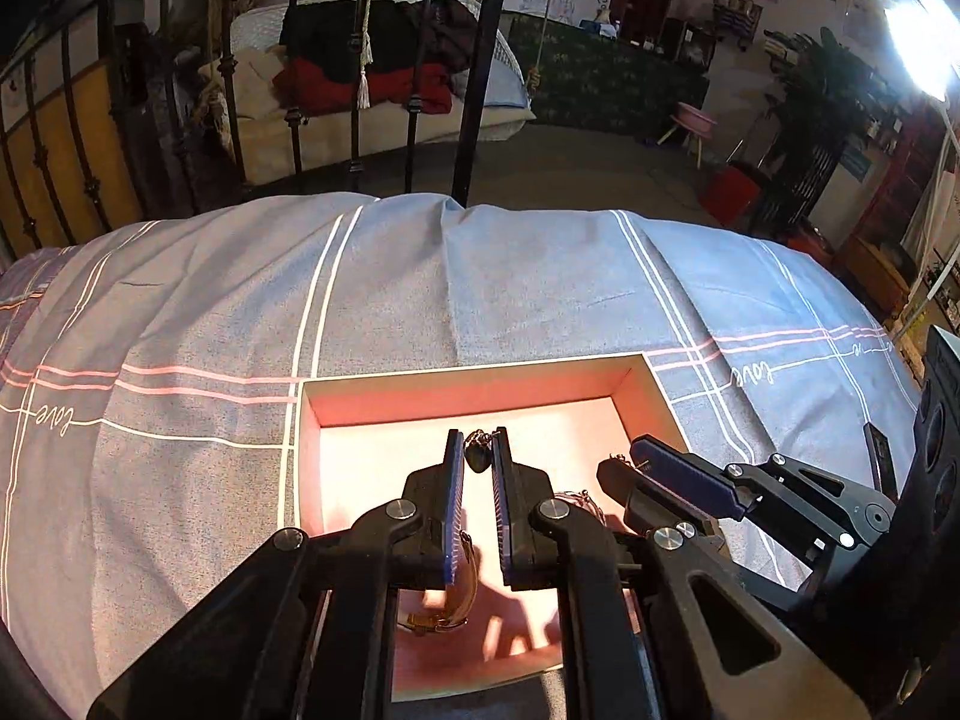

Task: Organize jewelry
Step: 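Drop the charm in the box with the left tool while the right drops the pendant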

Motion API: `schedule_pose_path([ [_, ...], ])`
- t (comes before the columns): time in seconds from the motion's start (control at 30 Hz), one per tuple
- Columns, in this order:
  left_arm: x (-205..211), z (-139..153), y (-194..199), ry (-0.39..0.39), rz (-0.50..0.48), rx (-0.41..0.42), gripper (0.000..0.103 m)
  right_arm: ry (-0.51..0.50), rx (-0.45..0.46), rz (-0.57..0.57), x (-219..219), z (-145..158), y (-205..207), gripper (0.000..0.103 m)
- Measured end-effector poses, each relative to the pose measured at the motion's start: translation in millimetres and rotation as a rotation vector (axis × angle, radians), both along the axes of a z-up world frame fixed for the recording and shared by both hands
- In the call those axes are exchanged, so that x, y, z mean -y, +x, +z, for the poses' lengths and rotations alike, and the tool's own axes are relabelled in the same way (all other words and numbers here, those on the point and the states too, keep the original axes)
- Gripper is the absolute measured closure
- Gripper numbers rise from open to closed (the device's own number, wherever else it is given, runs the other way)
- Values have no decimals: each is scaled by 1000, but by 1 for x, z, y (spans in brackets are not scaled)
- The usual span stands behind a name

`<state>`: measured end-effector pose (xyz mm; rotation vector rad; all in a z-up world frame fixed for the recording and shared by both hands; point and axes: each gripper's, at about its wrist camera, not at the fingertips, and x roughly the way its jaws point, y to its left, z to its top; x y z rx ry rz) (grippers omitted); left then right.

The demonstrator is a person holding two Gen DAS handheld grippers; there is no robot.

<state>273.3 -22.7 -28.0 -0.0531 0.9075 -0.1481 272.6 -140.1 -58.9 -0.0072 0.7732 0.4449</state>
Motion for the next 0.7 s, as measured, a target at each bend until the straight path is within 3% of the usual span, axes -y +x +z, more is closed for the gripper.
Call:
schedule_pose_path([
  [0.2,1,-15,9,18,1,-41,94,-13,-28,13,-5,-13,5,85],
  [0.7,8,-30,14,77,-21,-58,94,-23,-56,32,-9,-27,7,85],
])
